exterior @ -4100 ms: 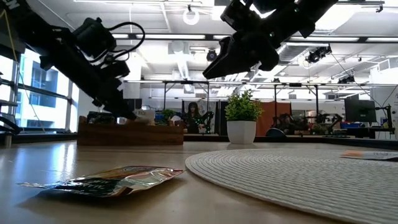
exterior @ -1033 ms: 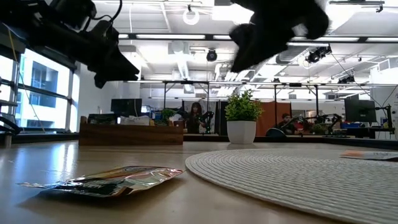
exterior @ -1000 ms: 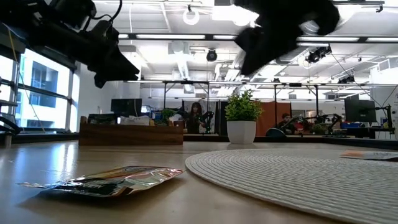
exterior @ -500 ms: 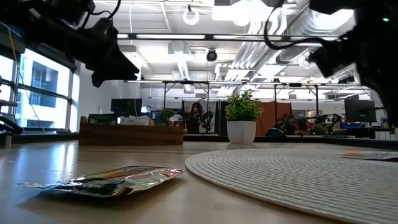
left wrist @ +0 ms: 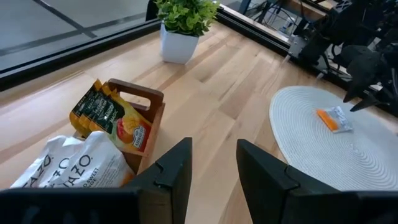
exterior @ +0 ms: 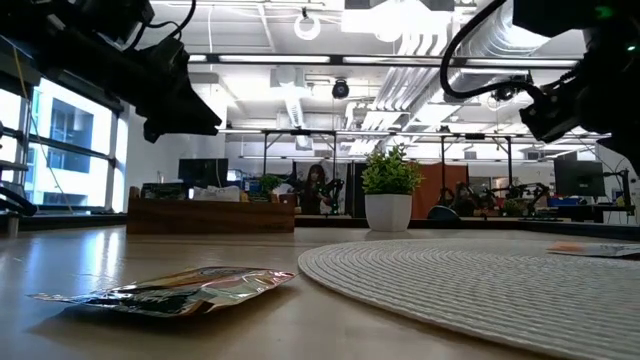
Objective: Pick & Place Tea
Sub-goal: Put the white tea bag into the middle section of the wooden organizer
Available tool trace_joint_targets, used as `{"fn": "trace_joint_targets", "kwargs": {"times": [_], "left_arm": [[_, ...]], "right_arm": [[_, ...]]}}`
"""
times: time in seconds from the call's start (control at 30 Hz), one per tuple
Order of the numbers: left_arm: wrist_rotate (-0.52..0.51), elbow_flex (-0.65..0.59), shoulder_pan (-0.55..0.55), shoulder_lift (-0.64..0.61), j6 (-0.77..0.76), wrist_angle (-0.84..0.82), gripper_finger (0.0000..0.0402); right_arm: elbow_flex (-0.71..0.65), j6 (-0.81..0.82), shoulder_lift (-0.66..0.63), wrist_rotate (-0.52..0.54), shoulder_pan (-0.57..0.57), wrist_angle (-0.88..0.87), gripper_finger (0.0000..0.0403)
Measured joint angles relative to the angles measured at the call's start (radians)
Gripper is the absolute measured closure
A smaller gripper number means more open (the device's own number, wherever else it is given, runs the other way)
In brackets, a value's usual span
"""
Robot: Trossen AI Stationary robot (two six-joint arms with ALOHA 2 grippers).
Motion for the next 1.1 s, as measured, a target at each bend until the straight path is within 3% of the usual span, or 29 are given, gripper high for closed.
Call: {"fn": "trace_joint_targets", "kwargs": {"times": [0.5, 0.87, 1.1], "left_arm": [[0.001, 0.000, 0.000, 0.000, 0.000, 0.000, 0.0277], [0.001, 0.000, 0.000, 0.000, 0.000, 0.000, 0.0277], [0.001, 0.000, 0.000, 0.000, 0.000, 0.000, 0.0277]], "right_arm": [[-0.004, 0.150, 0.000, 0.067, 0.070, 0.030, 0.0286], [-0.148, 0.335, -0.005, 0.083, 0.071, 0.211, 0.0286], [-0.179, 0.325, -0.023, 0.144, 0.063, 0.236, 0.0289]]}}
